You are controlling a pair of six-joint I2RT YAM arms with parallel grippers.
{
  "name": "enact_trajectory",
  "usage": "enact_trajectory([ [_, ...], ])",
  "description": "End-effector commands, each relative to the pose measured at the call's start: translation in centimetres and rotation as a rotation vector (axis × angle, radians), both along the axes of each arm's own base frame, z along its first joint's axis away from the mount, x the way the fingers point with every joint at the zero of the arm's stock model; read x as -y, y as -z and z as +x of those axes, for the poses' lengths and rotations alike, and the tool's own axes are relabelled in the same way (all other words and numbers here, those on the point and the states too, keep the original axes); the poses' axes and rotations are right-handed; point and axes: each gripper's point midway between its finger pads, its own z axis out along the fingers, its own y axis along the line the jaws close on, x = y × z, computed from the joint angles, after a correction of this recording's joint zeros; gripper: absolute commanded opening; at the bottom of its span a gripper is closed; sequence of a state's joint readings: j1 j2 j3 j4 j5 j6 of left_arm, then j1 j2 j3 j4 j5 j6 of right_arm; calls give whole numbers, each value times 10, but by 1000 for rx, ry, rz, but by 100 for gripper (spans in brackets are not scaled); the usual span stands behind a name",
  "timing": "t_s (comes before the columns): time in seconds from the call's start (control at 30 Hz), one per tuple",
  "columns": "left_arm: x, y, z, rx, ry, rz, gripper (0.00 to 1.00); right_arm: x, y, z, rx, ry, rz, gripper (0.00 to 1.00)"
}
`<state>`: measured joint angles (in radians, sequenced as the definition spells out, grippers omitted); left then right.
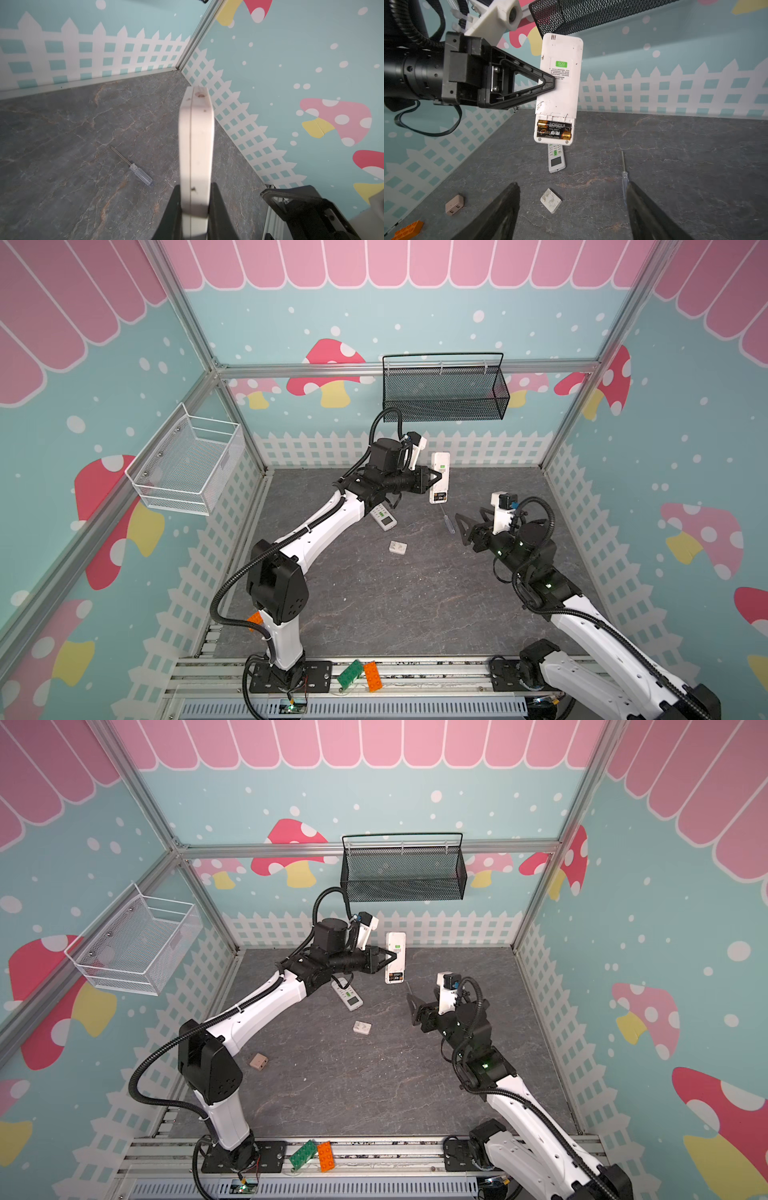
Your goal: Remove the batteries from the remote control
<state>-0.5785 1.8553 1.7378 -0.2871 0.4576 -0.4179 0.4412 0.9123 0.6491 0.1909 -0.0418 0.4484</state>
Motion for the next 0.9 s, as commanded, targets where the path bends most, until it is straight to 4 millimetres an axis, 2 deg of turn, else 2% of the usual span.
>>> enact_trajectory([
  [0.0, -2, -17, -4, -12, -34, -58, 0, -5, -24, 12, 35, 24, 93, 82],
  [0.3, 9, -15, -13, -40, 2, -100, 0, -35, -23, 33, 12, -75, 158, 87],
  [0.53, 12, -18, -14, -49, 11, -122, 0, -46, -20, 49, -14, -94, 170, 88],
  [0.87, 13, -16, -17, -67, 7, -136, 0, -57, -4, 69, -60, -95, 158, 88],
])
